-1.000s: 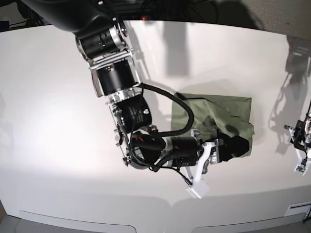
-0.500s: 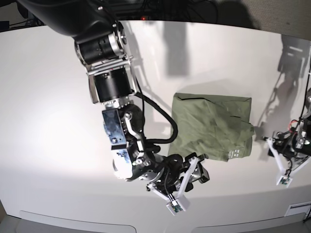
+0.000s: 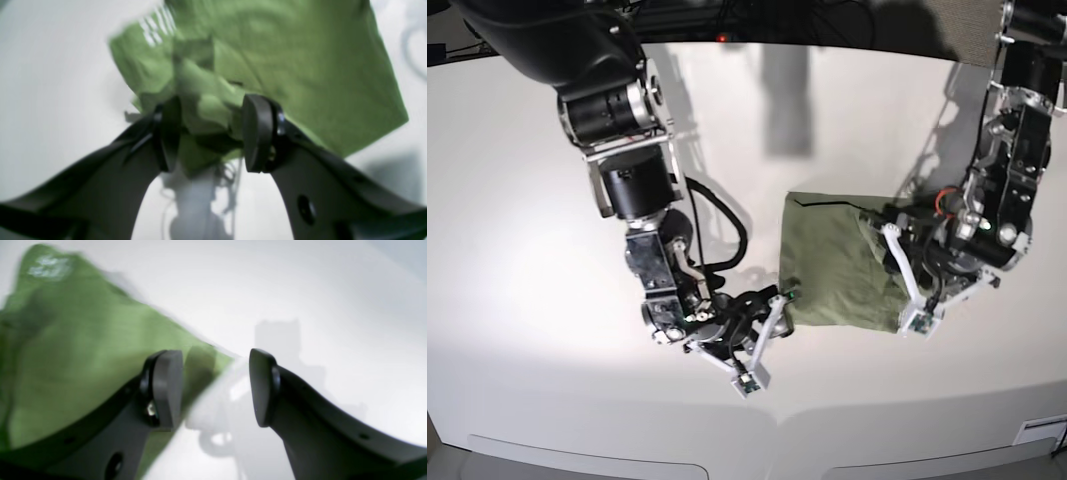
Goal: Fold the T-shirt properly
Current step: 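Lower the left gripper onto the folded bundle and grasp it, then drag the bundle with the left gripper away from the right gripper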
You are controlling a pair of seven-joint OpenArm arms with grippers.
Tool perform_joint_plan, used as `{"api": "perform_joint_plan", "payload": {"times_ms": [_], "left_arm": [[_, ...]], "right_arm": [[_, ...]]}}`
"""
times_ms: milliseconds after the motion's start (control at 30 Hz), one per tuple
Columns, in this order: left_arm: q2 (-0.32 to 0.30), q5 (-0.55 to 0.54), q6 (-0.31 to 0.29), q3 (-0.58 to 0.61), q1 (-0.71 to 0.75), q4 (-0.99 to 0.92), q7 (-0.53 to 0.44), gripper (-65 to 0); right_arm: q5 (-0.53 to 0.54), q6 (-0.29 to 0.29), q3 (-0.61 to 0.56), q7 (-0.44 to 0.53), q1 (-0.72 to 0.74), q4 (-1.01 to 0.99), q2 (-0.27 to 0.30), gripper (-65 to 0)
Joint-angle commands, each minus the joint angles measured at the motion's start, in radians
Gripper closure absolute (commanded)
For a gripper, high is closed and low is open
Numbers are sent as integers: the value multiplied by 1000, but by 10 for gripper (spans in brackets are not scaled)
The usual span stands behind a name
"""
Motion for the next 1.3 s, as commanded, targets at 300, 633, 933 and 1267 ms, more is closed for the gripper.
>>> {"api": "perform_joint_plan", "payload": {"times_ms": [300,633,933,1267], "left_arm": [[50,80,6,-8,-14,188,3,-294],[138,74,59,-7,13,238,-175,-294],[237,118,59,-8,7,6,-274,-294],[220,286,61,-8,7,-249,-232,-294]], "right_arm": [[24,10,-2,41,38,13,-6,-316],[76,10,-2,27,39,13,-12,-316],[74,10,-2,-2,41,13,-22,-316],[73,10,-2,-2,72,13,-14,-317]]}}
